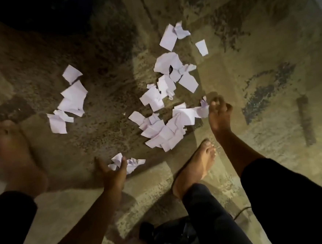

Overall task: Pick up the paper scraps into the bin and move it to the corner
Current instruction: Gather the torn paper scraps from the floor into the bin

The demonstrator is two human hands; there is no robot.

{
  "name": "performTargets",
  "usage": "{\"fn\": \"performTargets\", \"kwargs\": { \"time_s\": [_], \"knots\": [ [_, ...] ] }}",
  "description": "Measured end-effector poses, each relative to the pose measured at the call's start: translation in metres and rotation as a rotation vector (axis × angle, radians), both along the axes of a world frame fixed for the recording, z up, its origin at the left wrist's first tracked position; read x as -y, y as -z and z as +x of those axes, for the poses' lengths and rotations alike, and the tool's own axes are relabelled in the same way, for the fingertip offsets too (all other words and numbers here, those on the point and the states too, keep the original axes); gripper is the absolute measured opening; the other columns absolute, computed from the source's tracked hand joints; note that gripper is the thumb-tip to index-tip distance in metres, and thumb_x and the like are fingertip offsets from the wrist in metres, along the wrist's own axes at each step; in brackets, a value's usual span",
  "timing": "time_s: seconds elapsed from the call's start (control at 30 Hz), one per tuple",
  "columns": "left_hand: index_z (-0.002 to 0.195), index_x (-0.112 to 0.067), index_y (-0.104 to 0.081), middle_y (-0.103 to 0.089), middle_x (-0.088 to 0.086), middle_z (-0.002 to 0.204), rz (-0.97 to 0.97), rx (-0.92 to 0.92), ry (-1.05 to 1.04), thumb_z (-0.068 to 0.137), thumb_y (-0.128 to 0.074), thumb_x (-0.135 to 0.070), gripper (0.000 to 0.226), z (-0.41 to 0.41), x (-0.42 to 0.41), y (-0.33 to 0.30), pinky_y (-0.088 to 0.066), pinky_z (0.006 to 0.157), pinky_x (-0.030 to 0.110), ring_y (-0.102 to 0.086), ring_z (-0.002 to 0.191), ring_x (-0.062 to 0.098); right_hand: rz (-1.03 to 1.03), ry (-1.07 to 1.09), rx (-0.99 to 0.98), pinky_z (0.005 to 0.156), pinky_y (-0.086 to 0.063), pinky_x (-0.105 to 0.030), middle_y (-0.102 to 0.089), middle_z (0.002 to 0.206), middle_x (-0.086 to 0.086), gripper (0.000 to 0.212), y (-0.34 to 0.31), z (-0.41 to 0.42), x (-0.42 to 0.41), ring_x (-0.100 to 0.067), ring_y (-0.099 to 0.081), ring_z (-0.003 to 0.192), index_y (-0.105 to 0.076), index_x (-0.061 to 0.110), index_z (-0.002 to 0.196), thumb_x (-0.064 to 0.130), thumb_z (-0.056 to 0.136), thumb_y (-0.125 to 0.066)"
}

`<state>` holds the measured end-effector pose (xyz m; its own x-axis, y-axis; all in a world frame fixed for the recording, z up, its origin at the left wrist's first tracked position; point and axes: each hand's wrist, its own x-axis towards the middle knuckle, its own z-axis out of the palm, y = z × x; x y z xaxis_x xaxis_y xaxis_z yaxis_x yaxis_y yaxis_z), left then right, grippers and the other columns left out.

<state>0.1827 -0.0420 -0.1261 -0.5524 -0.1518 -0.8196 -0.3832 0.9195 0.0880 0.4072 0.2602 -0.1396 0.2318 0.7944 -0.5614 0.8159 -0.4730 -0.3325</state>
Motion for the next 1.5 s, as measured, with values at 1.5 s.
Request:
{"fn": "performTargets", "kwargs": {
  "time_s": [1.5],
  "knots": [
    [0.149,-0.035,-0.057,-0.067,-0.001,0.147,0.583,0.430,-0.243,0.088,-0.054,-0.079,0.075,0.017,-0.079,-0.005,-0.047,0.119,0.051,-0.062,0.139,0.019,-0.205,-0.333,-0.460,0.103,-0.044,-0.026,-0.043,0.141,-0.009,0.079,-0.002,-0.099,0.165,-0.001,-0.042,0.121,-0.057,0.027,0.152,0.031,0.082,-0.094]
  ]
}}
